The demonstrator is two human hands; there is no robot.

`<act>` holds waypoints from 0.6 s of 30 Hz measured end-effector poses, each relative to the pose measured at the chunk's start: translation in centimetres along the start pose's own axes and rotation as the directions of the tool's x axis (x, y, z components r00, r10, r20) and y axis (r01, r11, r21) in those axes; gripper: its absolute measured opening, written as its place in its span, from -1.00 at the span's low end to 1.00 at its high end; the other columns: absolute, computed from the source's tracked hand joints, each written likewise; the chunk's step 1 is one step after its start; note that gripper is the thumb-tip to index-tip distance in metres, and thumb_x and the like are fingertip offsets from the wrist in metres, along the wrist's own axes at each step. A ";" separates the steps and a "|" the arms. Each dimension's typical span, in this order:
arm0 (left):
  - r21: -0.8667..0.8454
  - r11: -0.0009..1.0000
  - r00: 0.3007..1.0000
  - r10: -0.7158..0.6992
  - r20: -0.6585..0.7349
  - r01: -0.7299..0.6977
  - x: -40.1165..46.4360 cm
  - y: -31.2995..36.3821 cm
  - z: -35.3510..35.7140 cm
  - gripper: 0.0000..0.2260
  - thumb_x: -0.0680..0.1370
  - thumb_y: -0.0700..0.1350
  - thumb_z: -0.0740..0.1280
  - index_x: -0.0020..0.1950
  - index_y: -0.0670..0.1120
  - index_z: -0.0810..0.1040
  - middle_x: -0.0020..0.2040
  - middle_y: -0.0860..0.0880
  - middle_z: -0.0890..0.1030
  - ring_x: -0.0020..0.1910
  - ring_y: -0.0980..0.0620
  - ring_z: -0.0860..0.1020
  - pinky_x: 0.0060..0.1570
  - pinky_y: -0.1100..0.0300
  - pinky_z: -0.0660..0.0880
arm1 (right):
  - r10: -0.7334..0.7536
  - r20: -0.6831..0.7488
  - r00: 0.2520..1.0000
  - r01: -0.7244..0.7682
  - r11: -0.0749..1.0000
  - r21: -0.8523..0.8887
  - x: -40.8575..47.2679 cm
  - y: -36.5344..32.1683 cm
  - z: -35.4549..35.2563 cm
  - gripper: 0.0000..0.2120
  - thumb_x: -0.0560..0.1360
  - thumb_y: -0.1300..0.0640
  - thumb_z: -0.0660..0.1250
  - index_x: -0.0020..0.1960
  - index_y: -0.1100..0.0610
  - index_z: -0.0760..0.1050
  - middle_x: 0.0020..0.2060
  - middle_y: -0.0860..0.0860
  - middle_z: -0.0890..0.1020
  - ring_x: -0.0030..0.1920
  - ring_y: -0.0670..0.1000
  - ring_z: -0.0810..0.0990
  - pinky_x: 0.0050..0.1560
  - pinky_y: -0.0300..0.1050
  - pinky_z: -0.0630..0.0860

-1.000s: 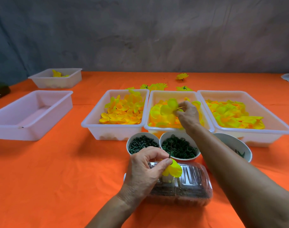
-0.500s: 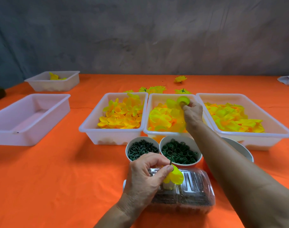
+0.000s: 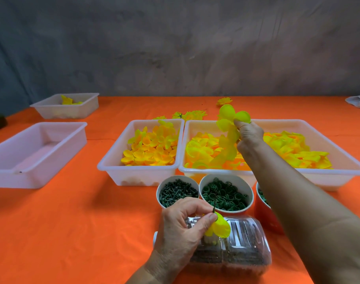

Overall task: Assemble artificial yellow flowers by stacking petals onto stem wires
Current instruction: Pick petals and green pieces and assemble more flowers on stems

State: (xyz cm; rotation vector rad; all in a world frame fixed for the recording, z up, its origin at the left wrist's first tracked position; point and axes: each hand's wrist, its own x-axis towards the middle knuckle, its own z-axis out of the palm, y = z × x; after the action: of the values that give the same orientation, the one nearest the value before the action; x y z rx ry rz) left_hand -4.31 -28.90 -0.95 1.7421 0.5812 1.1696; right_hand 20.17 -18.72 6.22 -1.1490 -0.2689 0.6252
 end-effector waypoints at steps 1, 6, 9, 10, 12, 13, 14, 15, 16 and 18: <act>0.002 1.000 1.000 -0.006 0.002 0.006 0.0 0.0 0.0 -0.90 0.33 -0.06 0.49 -0.19 0.01 0.64 -0.18 0.06 0.66 -0.17 0.10 0.62 -0.13 0.18 0.57 | 0.001 -0.013 1.000 0.000 1.000 0.017 0.1 -0.2 0.0 -0.77 0.47 0.36 0.34 -0.23 0.11 0.37 -0.29 0.06 0.47 -0.32 0.03 0.46 -0.33 -0.06 0.43; -0.008 1.000 1.000 -0.014 0.010 0.014 0.0 0.0 0.0 -0.84 0.32 0.03 0.45 -0.16 0.01 0.64 -0.17 0.06 0.66 -0.18 0.11 0.61 -0.14 0.19 0.56 | 0.037 -0.130 0.991 -0.029 0.997 0.066 0.5 -0.6 0.0 -0.82 0.53 0.33 0.24 0.11 0.16 0.43 0.07 0.20 0.57 -0.11 0.07 0.50 0.04 0.14 0.53; -0.005 1.000 1.000 -0.009 0.012 0.009 0.0 0.0 0.0 -0.83 0.33 0.04 0.44 -0.15 0.01 0.64 -0.17 0.09 0.66 -0.19 0.13 0.61 -0.15 0.24 0.55 | 0.089 -0.128 0.988 -0.082 0.995 0.059 0.4 -1.1 -0.3 -0.78 0.55 0.26 0.22 0.18 0.12 0.41 0.24 0.18 0.52 0.05 0.12 0.55 0.01 0.03 0.46; -0.006 1.000 1.000 -0.009 0.011 0.009 0.0 0.0 0.0 -0.84 0.33 0.03 0.45 -0.15 0.01 0.64 -0.17 0.09 0.66 -0.19 0.13 0.61 -0.15 0.25 0.54 | 0.106 -0.116 0.988 -0.099 0.993 0.063 0.3 -1.2 -0.4 -0.74 0.56 0.24 0.22 0.24 0.13 0.41 0.25 0.16 0.52 0.13 0.13 0.56 0.00 0.01 0.44; -0.005 1.000 1.000 -0.009 0.010 0.010 0.0 0.0 0.0 -0.88 0.34 -0.03 0.47 -0.16 0.02 0.64 -0.18 0.08 0.66 -0.19 0.12 0.61 -0.15 0.24 0.55 | 0.120 -0.098 0.988 -0.113 0.991 0.074 0.1 -1.4 -0.6 -0.67 0.57 0.21 0.23 0.33 0.14 0.38 0.26 0.14 0.51 0.21 0.14 0.54 0.00 0.00 0.45; -0.002 1.000 1.000 -0.011 0.011 0.011 0.0 0.0 0.0 -0.90 0.34 -0.07 0.48 -0.17 0.01 0.64 -0.18 0.07 0.66 -0.19 0.12 0.61 -0.15 0.24 0.55 | 0.117 -0.085 0.989 -0.110 0.990 0.084 0.0 -1.5 -0.6 -0.66 0.58 0.19 0.23 0.35 0.15 0.36 0.26 0.14 0.51 0.21 0.14 0.54 0.00 0.01 0.45; 0.000 1.000 1.000 -0.011 0.012 0.011 -0.1 0.0 0.0 -0.91 0.35 -0.11 0.48 -0.18 0.01 0.64 -0.18 0.07 0.66 -0.19 0.12 0.61 -0.15 0.24 0.55 | 0.115 -0.072 0.991 -0.108 0.990 0.095 -0.1 -1.7 -0.6 -0.66 0.58 0.18 0.24 0.35 0.16 0.35 0.27 0.14 0.51 0.19 0.14 0.55 -0.01 0.01 0.46; 0.000 1.000 1.000 -0.011 0.014 0.011 -0.1 0.0 -0.1 -0.91 0.35 -0.13 0.47 -0.18 0.01 0.64 -0.18 0.06 0.66 -0.19 0.12 0.61 -0.15 0.24 0.55 | 0.112 -0.057 0.992 -0.106 0.988 0.109 -0.2 -1.8 -0.6 -0.65 0.58 0.17 0.24 0.35 0.16 0.34 0.27 0.15 0.51 0.14 0.14 0.56 -0.02 0.02 0.47; -0.001 1.000 1.000 -0.010 0.015 0.010 -0.1 0.0 -0.1 -0.91 0.35 -0.14 0.47 -0.18 0.00 0.64 -0.17 0.06 0.66 -0.19 0.12 0.61 -0.15 0.23 0.55 | 0.109 -0.039 0.993 -0.104 0.987 0.119 -0.4 -1.9 -0.6 -0.65 0.58 0.17 0.24 0.35 0.17 0.33 0.27 0.16 0.51 0.07 0.13 0.57 -0.05 0.02 0.49; -0.006 1.000 1.000 -0.018 0.019 0.018 -0.1 0.0 -0.1 -0.91 0.35 -0.14 0.47 -0.18 0.00 0.64 -0.17 0.06 0.66 -0.19 0.10 0.61 -0.14 0.20 0.57 | 0.094 0.017 0.995 -0.095 0.987 0.132 -0.7 -2.0 -0.6 -0.64 0.59 0.17 0.24 0.35 0.18 0.32 0.22 0.18 0.54 -0.10 0.11 0.60 -0.21 -0.04 0.53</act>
State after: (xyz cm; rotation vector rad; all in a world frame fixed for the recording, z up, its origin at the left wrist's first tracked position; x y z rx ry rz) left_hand -4.45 -28.93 -0.96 1.7376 0.5808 1.1403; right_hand 20.60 -20.13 7.87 -1.0348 -0.1796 0.7222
